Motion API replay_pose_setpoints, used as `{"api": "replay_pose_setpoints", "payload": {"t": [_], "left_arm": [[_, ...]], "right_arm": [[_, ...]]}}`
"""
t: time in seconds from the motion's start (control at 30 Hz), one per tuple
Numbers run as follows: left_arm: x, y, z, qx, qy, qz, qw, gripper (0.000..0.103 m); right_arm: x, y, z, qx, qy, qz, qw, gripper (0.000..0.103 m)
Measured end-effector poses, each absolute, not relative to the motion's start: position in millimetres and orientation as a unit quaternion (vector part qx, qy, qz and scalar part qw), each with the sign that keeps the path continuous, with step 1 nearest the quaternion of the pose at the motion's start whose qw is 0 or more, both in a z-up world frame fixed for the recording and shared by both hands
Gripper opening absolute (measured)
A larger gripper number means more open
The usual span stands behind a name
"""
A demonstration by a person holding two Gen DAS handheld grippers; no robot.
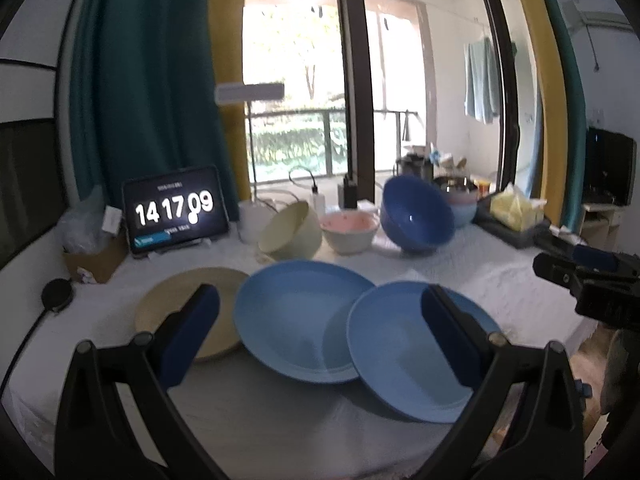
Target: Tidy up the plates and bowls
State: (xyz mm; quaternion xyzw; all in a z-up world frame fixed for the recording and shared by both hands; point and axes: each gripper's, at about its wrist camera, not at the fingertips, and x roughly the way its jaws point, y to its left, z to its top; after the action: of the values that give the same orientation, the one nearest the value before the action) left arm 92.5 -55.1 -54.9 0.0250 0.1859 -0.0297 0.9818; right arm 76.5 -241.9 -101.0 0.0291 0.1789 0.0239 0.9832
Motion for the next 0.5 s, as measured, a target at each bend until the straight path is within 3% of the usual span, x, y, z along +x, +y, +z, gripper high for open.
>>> {"api": "replay_pose_setpoints", "payload": {"t": [0.13, 0.23, 0.33, 0.43, 0.5], "left_arm": [[112, -64, -68, 0.036, 0.213, -0.027, 0.976, 0.099], [127, -71, -76, 0.048, 0.239, -0.030, 0.969, 0.087], [140, -76, -85, 0.058, 0.259, -0.027, 0.964, 0.084], [155, -81, -94, 0.061, 0.286, -0.026, 0.956, 0.068], [165, -86, -100, 0.069, 0.299, -0.028, 0.951, 0.064]], "right_arm": [[94, -252, -114, 0.041, 0.199, 0.022, 0.979, 0.087], [110, -255, -124, 0.050, 0.221, 0.031, 0.974, 0.085], [123, -257, -132, 0.047, 0.235, 0.039, 0.970, 0.082], [138, -261, -142, 0.052, 0.253, 0.042, 0.965, 0.078], [146, -264, -148, 0.056, 0.261, 0.040, 0.963, 0.073]]}}
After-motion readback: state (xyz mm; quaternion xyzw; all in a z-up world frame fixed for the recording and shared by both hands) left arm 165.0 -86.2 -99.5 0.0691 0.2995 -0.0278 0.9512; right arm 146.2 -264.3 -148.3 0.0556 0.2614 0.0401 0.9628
